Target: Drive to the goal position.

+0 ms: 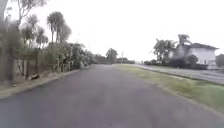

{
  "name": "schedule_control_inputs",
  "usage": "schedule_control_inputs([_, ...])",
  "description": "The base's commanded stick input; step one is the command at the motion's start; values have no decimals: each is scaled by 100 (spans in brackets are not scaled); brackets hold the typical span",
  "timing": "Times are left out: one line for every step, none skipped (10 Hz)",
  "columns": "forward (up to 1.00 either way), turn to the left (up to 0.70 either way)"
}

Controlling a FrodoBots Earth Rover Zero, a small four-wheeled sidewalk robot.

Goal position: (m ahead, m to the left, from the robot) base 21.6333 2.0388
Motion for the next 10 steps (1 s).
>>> schedule_control_inputs([100, 0])
schedule_control_inputs([100, 0])
schedule_control_inputs([100, 0])
schedule_control_inputs([100, 0])
schedule_control_inputs([100, 0])
schedule_control_inputs([100, 0])
schedule_control_inputs([100, 0])
schedule_control_inputs([100, 0])
schedule_control_inputs([100, 0])
schedule_control_inputs([100, 0])
